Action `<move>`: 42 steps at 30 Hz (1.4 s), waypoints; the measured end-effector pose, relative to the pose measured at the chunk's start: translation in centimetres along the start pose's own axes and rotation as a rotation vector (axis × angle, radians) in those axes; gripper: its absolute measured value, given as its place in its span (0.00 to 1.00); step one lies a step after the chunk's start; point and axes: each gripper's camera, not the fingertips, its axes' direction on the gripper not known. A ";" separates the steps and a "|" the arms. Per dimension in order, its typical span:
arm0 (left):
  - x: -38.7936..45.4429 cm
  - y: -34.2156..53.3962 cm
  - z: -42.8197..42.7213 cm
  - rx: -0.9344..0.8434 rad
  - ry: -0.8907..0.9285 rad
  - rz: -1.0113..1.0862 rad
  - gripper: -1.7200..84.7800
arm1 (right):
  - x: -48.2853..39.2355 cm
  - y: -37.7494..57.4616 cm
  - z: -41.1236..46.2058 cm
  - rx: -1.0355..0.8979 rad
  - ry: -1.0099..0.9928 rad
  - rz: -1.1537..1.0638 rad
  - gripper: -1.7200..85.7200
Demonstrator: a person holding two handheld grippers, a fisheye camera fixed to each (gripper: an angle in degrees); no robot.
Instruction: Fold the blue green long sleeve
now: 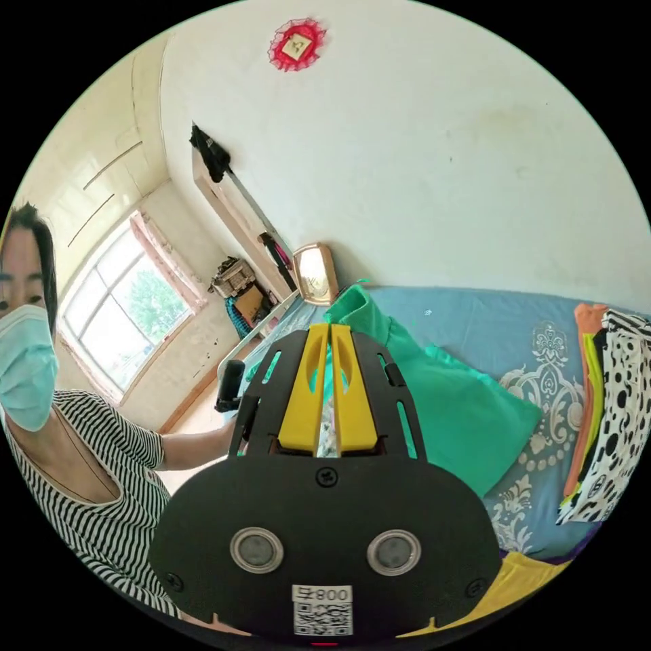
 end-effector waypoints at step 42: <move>-21.9 -5.2 -17.5 0.035 0.048 -0.299 0.05 | 15.3 13.3 43.2 -0.483 -0.146 -0.049 0.03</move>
